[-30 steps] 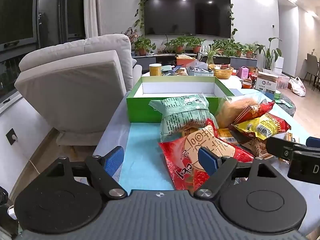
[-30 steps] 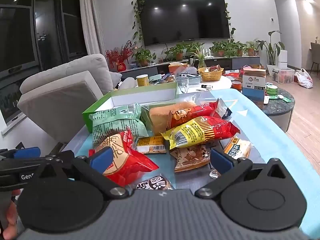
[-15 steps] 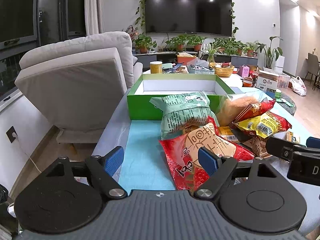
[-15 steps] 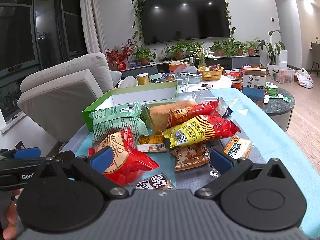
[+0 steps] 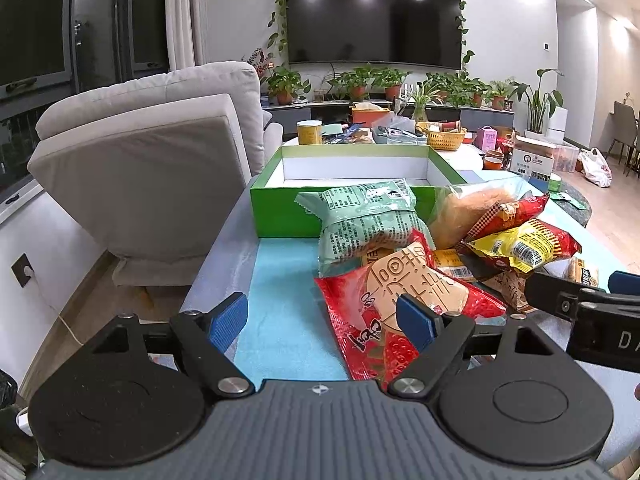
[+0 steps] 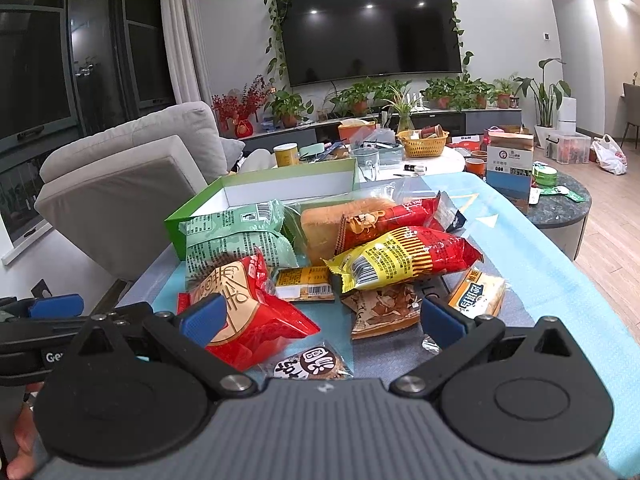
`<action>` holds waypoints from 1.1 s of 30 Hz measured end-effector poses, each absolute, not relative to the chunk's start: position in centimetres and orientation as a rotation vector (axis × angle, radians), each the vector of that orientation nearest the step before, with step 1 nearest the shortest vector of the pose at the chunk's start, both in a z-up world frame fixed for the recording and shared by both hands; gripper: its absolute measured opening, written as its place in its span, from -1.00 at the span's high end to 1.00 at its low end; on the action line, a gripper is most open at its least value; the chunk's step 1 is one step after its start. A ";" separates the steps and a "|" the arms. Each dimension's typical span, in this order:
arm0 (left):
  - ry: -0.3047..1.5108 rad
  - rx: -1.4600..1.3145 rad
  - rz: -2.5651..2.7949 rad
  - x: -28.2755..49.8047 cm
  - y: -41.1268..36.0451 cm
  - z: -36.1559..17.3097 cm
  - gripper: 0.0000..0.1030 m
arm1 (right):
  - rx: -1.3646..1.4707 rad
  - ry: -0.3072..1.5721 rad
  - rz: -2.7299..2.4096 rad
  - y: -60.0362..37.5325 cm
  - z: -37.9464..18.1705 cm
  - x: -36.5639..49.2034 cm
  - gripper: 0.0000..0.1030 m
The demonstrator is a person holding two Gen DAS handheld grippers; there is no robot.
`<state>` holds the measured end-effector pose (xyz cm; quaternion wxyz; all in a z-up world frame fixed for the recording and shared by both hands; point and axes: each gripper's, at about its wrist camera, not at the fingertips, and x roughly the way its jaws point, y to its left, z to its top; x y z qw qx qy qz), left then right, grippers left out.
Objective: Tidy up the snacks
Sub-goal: 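Move the right gripper toward the red bag with the round biscuit print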
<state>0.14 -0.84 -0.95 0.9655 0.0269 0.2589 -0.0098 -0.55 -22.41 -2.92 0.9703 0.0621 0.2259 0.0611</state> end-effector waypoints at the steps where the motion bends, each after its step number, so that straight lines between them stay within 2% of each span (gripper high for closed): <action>1: 0.524 0.054 -0.019 0.2 -0.8 -0.9 -0.55 | 0.125 0.456 0.124 -22.4 -2.9 -0.5 -0.14; 33: 0.550 0.052 -0.020 0.5 -0.6 -1.5 -0.55 | 0.123 0.465 0.124 -22.3 -3.2 -0.5 -0.14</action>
